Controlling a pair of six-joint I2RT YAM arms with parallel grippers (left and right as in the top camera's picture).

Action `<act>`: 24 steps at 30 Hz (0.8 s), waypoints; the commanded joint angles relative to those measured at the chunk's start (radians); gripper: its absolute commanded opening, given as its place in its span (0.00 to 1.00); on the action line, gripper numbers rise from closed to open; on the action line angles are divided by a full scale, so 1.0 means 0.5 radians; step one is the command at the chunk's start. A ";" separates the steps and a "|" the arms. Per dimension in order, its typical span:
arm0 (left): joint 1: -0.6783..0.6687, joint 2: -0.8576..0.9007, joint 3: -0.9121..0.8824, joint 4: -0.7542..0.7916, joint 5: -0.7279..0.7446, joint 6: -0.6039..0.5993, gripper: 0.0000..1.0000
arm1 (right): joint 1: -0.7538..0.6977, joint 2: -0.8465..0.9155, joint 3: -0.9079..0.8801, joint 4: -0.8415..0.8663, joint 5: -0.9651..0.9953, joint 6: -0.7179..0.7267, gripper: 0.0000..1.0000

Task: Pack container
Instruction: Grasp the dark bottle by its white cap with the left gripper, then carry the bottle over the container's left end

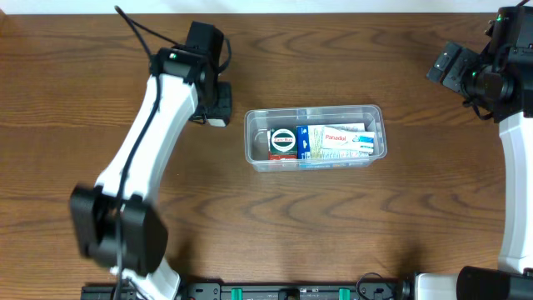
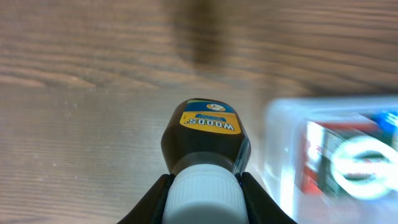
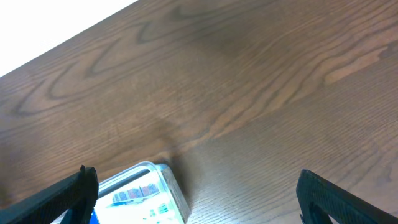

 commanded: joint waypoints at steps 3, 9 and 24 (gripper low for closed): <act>-0.213 -0.278 0.089 -0.067 -0.002 0.253 0.15 | -0.011 -0.011 0.022 -0.007 0.014 0.018 0.99; -0.438 -0.363 0.089 -0.144 -0.011 0.587 0.14 | -0.011 -0.011 0.022 -0.007 0.014 0.018 0.99; -0.512 -0.331 -0.062 -0.249 -0.060 1.157 0.14 | -0.011 -0.011 0.022 -0.007 0.014 0.018 0.99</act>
